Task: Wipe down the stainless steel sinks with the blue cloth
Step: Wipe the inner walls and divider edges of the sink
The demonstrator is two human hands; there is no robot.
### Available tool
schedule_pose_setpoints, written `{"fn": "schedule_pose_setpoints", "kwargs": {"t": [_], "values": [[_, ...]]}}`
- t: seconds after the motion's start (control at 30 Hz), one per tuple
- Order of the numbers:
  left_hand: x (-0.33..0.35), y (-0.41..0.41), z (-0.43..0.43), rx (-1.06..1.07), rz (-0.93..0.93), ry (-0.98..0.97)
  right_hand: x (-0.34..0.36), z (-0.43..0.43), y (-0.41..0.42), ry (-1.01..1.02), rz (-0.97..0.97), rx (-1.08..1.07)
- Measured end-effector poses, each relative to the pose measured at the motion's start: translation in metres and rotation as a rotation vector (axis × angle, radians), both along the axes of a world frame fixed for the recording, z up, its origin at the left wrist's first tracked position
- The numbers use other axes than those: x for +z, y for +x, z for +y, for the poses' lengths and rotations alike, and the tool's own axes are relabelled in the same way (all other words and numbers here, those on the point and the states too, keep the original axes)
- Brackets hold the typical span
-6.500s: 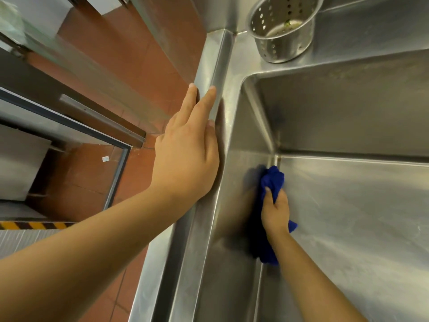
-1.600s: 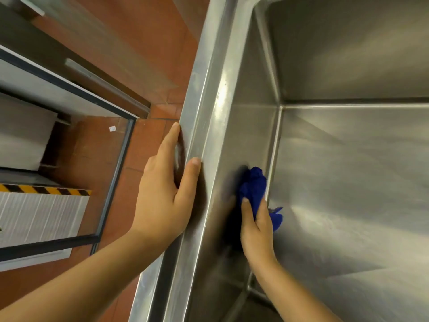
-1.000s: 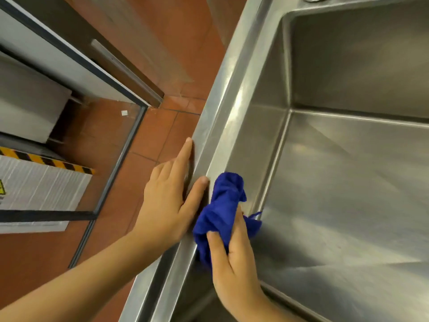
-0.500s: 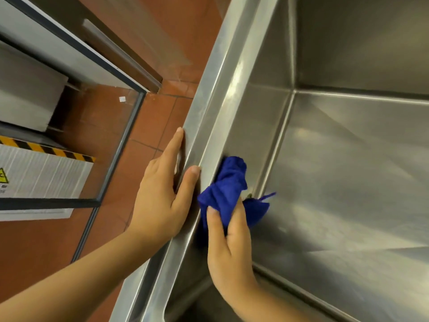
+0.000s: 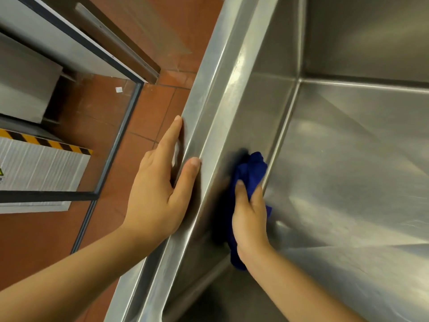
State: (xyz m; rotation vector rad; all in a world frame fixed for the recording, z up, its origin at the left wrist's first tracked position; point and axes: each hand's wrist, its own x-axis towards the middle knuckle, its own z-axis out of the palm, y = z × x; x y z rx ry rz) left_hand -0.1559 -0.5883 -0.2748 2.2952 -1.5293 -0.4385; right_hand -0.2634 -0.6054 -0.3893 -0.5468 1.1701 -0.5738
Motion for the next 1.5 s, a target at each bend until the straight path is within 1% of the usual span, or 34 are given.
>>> {"fn": "schedule_pose_setpoints", "kwargs": {"t": [0.1, 0.23, 0.3, 0.4, 0.47, 0.5, 0.57, 0.67, 0.77, 0.87, 0.93, 1.0, 1.03, 1.1, 1.17, 1.23, 1.33, 1.4, 1.5], "values": [[0.001, 0.0, 0.001, -0.001, 0.004, 0.003, -0.014, 0.001, 0.002, -0.091, 0.048, -0.046], [0.0, 0.001, 0.0, 0.0, -0.014, 0.009, -0.051, -0.006, 0.006, -0.102, 0.094, -0.061], [-0.001, 0.002, 0.0, 0.005, -0.015, 0.007, -0.067, -0.013, 0.004, -0.032, 0.144, -0.043], [-0.002, 0.002, 0.0, 0.005, 0.002, 0.0, -0.078, -0.025, 0.006, 0.163, 0.169, -0.048], [-0.001, 0.001, -0.002, 0.005, 0.003, 0.008, -0.059, -0.023, 0.003, 0.229, 0.141, -0.008], [0.0, 0.002, -0.002, 0.002, -0.003, 0.013, -0.042, -0.018, 0.0, 0.224, 0.119, 0.015], [0.002, 0.0, -0.002, -0.001, -0.02, 0.02, 0.001, 0.001, -0.009, 0.152, 0.076, 0.058], [0.007, -0.003, 0.0, 0.005, -0.063, 0.025, 0.064, 0.031, -0.026, -0.037, -0.003, 0.151], [0.015, -0.002, 0.015, 0.045, -0.12, 0.135, 0.087, 0.038, -0.035, -0.18, -0.012, 0.328], [0.019, -0.004, 0.057, 0.065, -0.161, 0.209, 0.079, 0.027, -0.033, -0.202, 0.05, 0.406], [0.016, -0.014, 0.076, 0.151, -0.116, 0.214, 0.071, 0.017, -0.032, -0.144, 0.081, 0.402], [0.01, -0.019, 0.08, 0.229, -0.136, 0.184, 0.073, 0.021, -0.033, -0.073, 0.093, 0.421], [0.009, -0.018, 0.077, 0.23, -0.17, 0.172, 0.081, 0.026, -0.034, -0.091, 0.078, 0.447], [0.007, -0.019, 0.074, 0.225, -0.212, 0.158, 0.1, 0.045, -0.04, -0.189, 0.015, 0.527], [0.005, -0.02, 0.076, 0.233, -0.238, 0.13, 0.107, 0.059, -0.043, -0.283, -0.063, 0.543], [0.003, -0.021, 0.078, 0.24, -0.246, 0.114, 0.092, 0.058, -0.039, -0.304, -0.05, 0.556], [0.002, -0.02, 0.078, 0.226, -0.25, 0.093, 0.059, 0.054, -0.03, -0.298, 0.069, 0.6], [0.001, -0.02, 0.078, 0.224, -0.252, 0.083, 0.043, 0.049, -0.026, -0.261, 0.136, 0.572], [-0.001, -0.02, 0.078, 0.238, -0.237, 0.091, 0.02, 0.037, -0.024, -0.219, 0.161, 0.557]]}}
